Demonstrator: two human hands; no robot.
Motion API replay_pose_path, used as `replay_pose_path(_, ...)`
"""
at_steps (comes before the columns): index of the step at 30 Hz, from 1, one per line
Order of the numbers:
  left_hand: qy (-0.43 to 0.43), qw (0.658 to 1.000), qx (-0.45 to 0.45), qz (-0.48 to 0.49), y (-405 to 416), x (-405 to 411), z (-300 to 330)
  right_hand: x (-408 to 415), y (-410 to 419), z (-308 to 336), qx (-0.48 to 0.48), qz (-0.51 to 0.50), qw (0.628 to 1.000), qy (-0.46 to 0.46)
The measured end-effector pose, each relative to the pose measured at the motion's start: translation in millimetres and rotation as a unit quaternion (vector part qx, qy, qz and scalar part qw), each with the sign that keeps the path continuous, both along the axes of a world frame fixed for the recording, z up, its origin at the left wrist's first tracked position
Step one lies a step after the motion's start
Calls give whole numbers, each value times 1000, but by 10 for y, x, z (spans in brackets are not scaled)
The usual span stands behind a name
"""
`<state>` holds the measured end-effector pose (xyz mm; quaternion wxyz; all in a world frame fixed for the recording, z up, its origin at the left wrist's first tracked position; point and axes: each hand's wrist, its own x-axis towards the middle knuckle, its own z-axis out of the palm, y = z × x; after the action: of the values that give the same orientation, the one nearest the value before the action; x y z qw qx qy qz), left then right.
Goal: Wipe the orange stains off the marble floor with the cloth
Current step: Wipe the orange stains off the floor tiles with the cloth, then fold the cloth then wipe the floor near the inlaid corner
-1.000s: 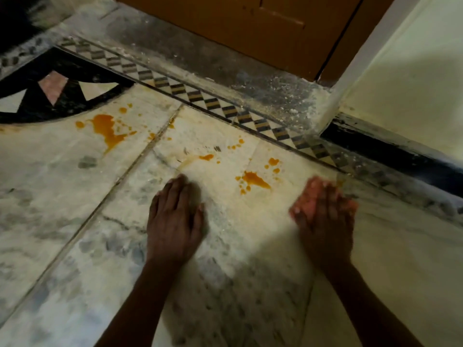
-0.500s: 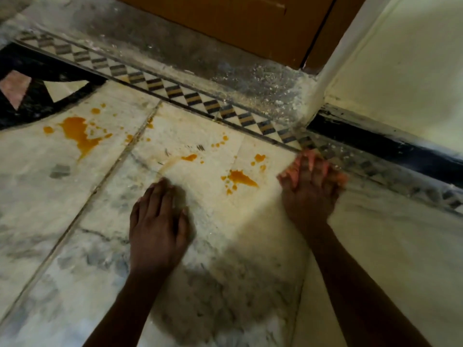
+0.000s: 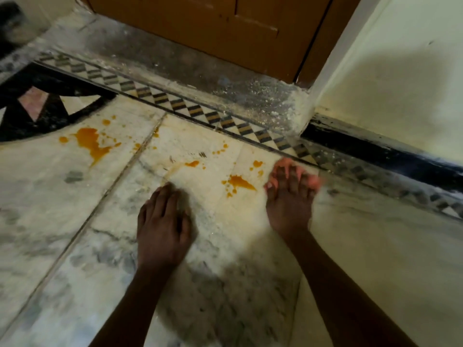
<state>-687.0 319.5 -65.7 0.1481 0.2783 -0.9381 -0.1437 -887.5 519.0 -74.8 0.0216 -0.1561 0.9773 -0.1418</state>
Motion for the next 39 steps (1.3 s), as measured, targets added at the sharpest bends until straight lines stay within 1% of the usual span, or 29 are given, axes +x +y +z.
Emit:
replay_pose_path(2,7,1000,21,-5,-6,16,18,287,90,16,-23,101,995,11)
replay_pose_path(4,32,997,61,-18,-33,57,9,648,285,64,-86,176,981,-12)
replay_pose_path(5,56,994,85,-26,-39,76,7,797,384,97,-149,188,969,-55)
replay_pose_path(6,82,990,110,-28,-21,103,12,909,462,159,-239,170,948,-124)
replay_pose_path(7,106,985,137,-25,17,125,30,975,489,255,-342,129,907,-211)
replay_pose_path(8,126,978,165,-18,78,146,56,998,498,345,-426,90,853,-287)
replay_pose_path(9,140,970,200,-18,170,168,104,1003,497,440,-494,53,799,-339)
replay_pose_path(10,150,958,243,-22,287,171,174,983,484,518,-544,20,754,-367)
replay_pose_path(11,156,943,291,-31,414,177,275,959,444,586,-584,-14,714,-386)
replay_pose_path(13,148,907,391,-50,668,158,457,924,330,744,-622,-75,646,-437)
replay_pose_path(14,140,887,437,-57,769,145,560,938,276,831,-627,-89,622,-460)
replay_pose_path(15,130,865,481,-61,848,121,640,961,236,903,-629,-85,613,-470)
replay_pose_path(16,125,844,518,-56,906,114,711,994,209,982,-629,-75,619,-464)
replay_pose_path(17,124,824,551,-41,950,108,775,1019,185,1051,-625,-69,637,-447)
replay_pose_path(18,127,812,570,-18,984,108,824,1031,179,1094,-616,-62,668,-412)
replay_pose_path(19,136,808,573,5,1010,122,873,1056,182,1158,-608,-56,697,-375)
replay_pose_path(20,147,810,567,22,1034,127,907,1073,195,1219,-608,-45,709,-353)
replay_pose_path(22,174,813,554,42,1077,156,975,1099,225,1308,-612,-41,718,-328)
replay_pose_path(24,197,811,548,56,1111,178,1059,1069,257,1306,-597,-52,743,-299)
replay_pose_path(28,239,803,543,57,1179,197,1297,1062,332,1291,-551,-62,779,-291)
replay_pose_path(29,246,799,545,57,1183,186,1341,1088,346,1286,-530,-63,798,-279)
replay_pose_path(32,252,802,540,48,1191,157,1446,1218,447,1251,-474,-25,860,-185)
replay_pose_path(33,250,805,536,42,1192,148,1465,1266,479,1260,-463,-1,869,-172)
replay_pose_path(35,248,803,540,30,1202,135,1481,1337,527,1265,-467,43,862,-194)
replay_pose_path(36,248,801,545,26,1214,129,1489,1374,540,1299,-475,58,852,-212)
replay_pose_path(37,246,802,545,22,1218,124,1489,1419,546,1362,-487,70,841,-224)
replay_pose_path(39,242,812,531,12,1221,127,1476,1493,568,1461,-522,86,808,-258)
